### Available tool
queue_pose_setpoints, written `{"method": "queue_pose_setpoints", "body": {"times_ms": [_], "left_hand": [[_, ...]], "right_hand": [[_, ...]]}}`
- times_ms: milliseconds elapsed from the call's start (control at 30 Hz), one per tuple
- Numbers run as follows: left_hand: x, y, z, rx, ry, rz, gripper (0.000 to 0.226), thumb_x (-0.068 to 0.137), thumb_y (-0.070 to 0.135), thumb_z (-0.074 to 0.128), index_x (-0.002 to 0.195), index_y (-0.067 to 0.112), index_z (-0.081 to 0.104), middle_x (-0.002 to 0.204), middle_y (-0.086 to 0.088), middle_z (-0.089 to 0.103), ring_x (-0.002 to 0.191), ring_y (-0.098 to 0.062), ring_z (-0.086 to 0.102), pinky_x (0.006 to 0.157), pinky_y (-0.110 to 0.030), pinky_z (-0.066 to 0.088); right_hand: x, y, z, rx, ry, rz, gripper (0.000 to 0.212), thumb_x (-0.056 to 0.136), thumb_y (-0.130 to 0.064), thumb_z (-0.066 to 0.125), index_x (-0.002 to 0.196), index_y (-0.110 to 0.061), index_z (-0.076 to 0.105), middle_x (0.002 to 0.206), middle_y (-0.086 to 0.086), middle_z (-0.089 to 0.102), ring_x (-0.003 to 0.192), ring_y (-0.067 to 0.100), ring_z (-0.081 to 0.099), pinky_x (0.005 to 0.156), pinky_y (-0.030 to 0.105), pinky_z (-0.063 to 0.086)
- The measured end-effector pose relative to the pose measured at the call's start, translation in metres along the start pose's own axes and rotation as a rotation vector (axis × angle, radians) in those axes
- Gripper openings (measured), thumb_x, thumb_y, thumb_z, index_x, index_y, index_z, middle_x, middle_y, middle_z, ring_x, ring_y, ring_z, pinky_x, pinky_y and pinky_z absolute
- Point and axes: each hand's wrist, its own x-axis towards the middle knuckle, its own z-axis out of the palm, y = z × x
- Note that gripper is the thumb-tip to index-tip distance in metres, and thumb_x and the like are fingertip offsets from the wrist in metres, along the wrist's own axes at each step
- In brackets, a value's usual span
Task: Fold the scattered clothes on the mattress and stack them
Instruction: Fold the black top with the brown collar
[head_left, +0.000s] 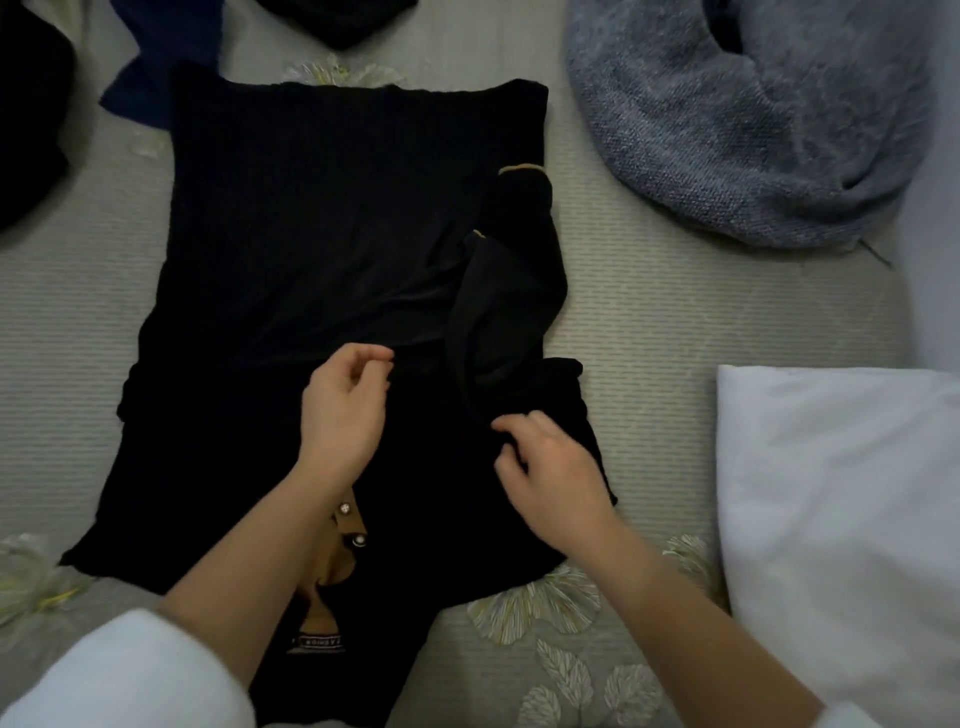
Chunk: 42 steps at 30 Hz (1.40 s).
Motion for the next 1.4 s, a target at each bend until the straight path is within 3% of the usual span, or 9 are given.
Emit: {"method": "queue_pose_setpoints", "body": {"times_ms": [200, 433, 667, 767, 867, 1000, 1133, 1267, 1400], "left_hand": [[0.019, 0.017, 0.048, 0.282, -0.059, 0.333, 0.024, 0.093, 0.021, 0.054, 0.116, 0.021, 0.062, 0.110, 0.008, 0.055, 0.095, -0.003, 0.055, 0.084, -0.020, 0.046], [0.053, 0.050, 0.095, 0.592, -0.083, 0.655, 0.044, 0.089, 0.041, 0.059, 0.126, 0.017, 0.056, 0.123, -0.001, 0.049, 0.117, -0.018, 0.041, 0.095, -0.032, 0.043], [0.057, 0.060, 0.121, 1.083, -0.261, 0.608, 0.043, 0.085, 0.045, 0.060, 0.111, 0.011, 0.054, 0.119, -0.009, 0.041, 0.105, -0.028, 0.045, 0.072, -0.038, 0.047], [0.060, 0.066, 0.112, 0.750, -0.236, 0.558, 0.022, 0.091, 0.032, 0.054, 0.094, 0.012, 0.063, 0.098, -0.004, 0.057, 0.087, -0.020, 0.055, 0.067, -0.033, 0.045], [0.056, 0.076, 0.078, -0.076, -0.141, 0.214, 0.014, 0.088, 0.023, 0.058, 0.077, 0.020, 0.066, 0.074, 0.005, 0.061, 0.074, -0.011, 0.058, 0.072, -0.030, 0.047], [0.054, 0.046, 0.021, -0.823, -0.062, -0.248, 0.016, 0.090, 0.019, 0.052, 0.098, 0.016, 0.065, 0.097, -0.001, 0.070, 0.095, -0.017, 0.067, 0.079, -0.029, 0.054], [0.051, -0.006, -0.005, -0.869, 0.089, -0.466, 0.026, 0.093, 0.013, 0.041, 0.114, 0.009, 0.056, 0.122, -0.010, 0.060, 0.111, -0.025, 0.059, 0.088, -0.035, 0.051], [0.057, -0.001, -0.009, -0.734, 0.100, -0.329, 0.018, 0.078, 0.012, 0.051, 0.095, 0.013, 0.056, 0.096, 0.000, 0.062, 0.099, -0.021, 0.060, 0.079, -0.030, 0.051], [0.080, 0.019, -0.002, 0.057, 0.028, -0.028, 0.076, 0.077, 0.023, 0.072, 0.142, 0.026, 0.032, 0.136, -0.002, 0.038, 0.115, -0.015, 0.044, 0.096, -0.029, 0.041]], "right_hand": [[0.015, 0.038, -0.022, 0.032, 0.110, 0.195, 0.020, 0.091, -0.028, 0.056, 0.108, -0.018, 0.050, 0.075, -0.016, 0.040, 0.067, 0.005, 0.044, 0.061, 0.026, 0.035], [0.021, 0.048, -0.007, 0.070, 0.004, 0.303, 0.054, 0.071, -0.048, 0.075, 0.104, -0.022, 0.040, 0.104, -0.008, 0.046, 0.097, 0.010, 0.046, 0.075, 0.025, 0.036], [0.027, 0.047, -0.011, 0.033, -0.096, 0.326, 0.061, 0.068, -0.053, 0.075, 0.104, -0.024, 0.036, 0.112, -0.005, 0.046, 0.103, 0.013, 0.045, 0.077, 0.027, 0.036], [0.027, 0.046, -0.013, 0.045, -0.082, 0.313, 0.061, 0.069, -0.052, 0.075, 0.106, -0.022, 0.038, 0.110, -0.005, 0.046, 0.103, 0.013, 0.046, 0.077, 0.025, 0.034], [0.024, 0.044, -0.011, 0.036, -0.050, 0.316, 0.059, 0.071, -0.055, 0.071, 0.108, -0.022, 0.039, 0.108, -0.007, 0.046, 0.103, 0.012, 0.048, 0.077, 0.025, 0.036], [0.017, 0.038, -0.003, -0.045, 0.074, 0.332, 0.065, 0.077, -0.064, 0.061, 0.120, -0.017, 0.044, 0.116, -0.004, 0.051, 0.109, 0.014, 0.049, 0.090, 0.028, 0.042], [0.008, 0.034, 0.009, -0.118, 0.173, 0.279, 0.063, 0.080, -0.057, 0.062, 0.123, -0.013, 0.047, 0.115, 0.000, 0.055, 0.108, 0.018, 0.053, 0.093, 0.034, 0.046], [0.008, 0.029, 0.016, -0.262, 0.290, 0.091, 0.056, 0.076, -0.041, 0.072, 0.118, -0.012, 0.049, 0.104, 0.002, 0.054, 0.095, 0.020, 0.053, 0.083, 0.037, 0.048], [0.018, 0.015, 0.020, -0.309, 0.258, -0.065, 0.051, 0.076, -0.036, 0.071, 0.118, -0.017, 0.048, 0.108, 0.000, 0.053, 0.096, 0.017, 0.048, 0.081, 0.034, 0.042]]}}
